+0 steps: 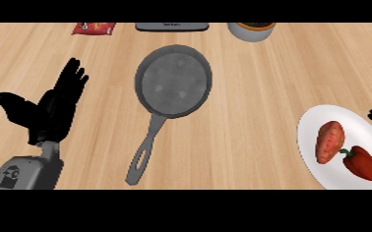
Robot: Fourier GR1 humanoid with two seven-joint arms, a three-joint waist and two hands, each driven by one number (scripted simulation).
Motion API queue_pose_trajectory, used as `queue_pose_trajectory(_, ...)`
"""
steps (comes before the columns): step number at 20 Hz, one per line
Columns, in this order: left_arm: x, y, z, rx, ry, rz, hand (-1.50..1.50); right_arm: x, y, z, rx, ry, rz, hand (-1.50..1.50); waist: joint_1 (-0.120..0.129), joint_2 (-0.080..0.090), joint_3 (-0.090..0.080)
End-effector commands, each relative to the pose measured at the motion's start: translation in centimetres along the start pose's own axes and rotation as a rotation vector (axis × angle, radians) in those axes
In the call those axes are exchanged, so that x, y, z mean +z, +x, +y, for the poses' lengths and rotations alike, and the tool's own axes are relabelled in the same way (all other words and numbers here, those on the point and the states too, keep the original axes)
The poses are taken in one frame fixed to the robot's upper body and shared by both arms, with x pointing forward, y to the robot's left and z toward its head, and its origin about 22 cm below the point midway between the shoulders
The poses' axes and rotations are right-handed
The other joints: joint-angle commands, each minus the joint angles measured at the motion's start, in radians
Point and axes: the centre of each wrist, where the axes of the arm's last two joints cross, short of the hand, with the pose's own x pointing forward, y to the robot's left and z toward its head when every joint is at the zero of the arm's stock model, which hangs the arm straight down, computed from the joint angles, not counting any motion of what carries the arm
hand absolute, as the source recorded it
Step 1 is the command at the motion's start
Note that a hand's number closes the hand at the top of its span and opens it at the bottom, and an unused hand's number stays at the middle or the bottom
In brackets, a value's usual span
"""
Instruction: Pick the sweet potato from the plate and place it in the pan
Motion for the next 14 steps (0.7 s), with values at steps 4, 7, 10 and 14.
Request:
queue_pose_trajectory(4,-1.9,1.4,1.1,0.002,-0.006,-0.017,0.00,-3.8,-0.8,-0.7,0.004,0.019,0.072,-1.50,0.008,0.003,0.001)
queue_pose_trajectory(7,-0.4,0.8,-0.9,0.000,0.007,0.008,0.00,-2.2,0.3,2.7,0.011,0.049,0.067,-1.50,0.001,0.000,0.001)
queue_pose_trajectory(10,-1.1,0.5,1.1,0.016,-0.007,-0.006,0.00,-4.2,-0.1,1.6,0.007,0.019,0.039,-1.50,0.003,0.001,0.001)
queue_pose_trajectory(14,-0.3,2.1,-0.1,-0.012,-0.016,0.007,0.00,-5.5,-0.3,3.6,0.017,0.070,0.058,-1.50,0.005,0.001,0.001)
